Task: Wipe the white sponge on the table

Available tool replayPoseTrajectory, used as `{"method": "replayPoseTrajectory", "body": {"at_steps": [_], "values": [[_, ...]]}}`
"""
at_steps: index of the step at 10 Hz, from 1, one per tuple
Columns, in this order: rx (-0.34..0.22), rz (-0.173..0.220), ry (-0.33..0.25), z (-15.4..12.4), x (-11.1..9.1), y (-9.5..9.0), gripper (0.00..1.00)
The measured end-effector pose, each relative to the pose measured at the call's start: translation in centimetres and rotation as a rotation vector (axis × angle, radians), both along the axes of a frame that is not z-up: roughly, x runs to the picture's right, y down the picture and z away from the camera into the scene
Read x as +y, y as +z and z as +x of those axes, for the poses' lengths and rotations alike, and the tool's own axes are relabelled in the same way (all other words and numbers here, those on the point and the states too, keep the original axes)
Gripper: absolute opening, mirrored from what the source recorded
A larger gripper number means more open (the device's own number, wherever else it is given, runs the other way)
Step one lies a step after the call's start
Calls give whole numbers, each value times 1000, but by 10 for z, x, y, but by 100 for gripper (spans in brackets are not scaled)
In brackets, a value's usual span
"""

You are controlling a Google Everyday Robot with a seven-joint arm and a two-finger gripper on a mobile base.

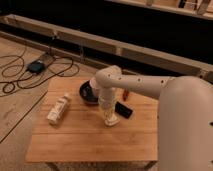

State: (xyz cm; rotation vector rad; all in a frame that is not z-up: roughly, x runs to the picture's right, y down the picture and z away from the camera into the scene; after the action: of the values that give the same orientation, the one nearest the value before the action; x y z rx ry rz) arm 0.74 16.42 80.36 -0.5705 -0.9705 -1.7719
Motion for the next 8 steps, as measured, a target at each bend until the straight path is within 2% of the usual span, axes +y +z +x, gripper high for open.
{"method": "replayPoseTrajectory", "body": {"at_steps": [1, 2, 5, 8], "values": [[-10, 6, -6, -2, 2, -3, 72], [-17, 13, -8, -4, 3, -5, 78], [-65, 57, 5, -15, -9, -13, 80], [-64, 54, 3, -14, -8, -12, 80]]}}
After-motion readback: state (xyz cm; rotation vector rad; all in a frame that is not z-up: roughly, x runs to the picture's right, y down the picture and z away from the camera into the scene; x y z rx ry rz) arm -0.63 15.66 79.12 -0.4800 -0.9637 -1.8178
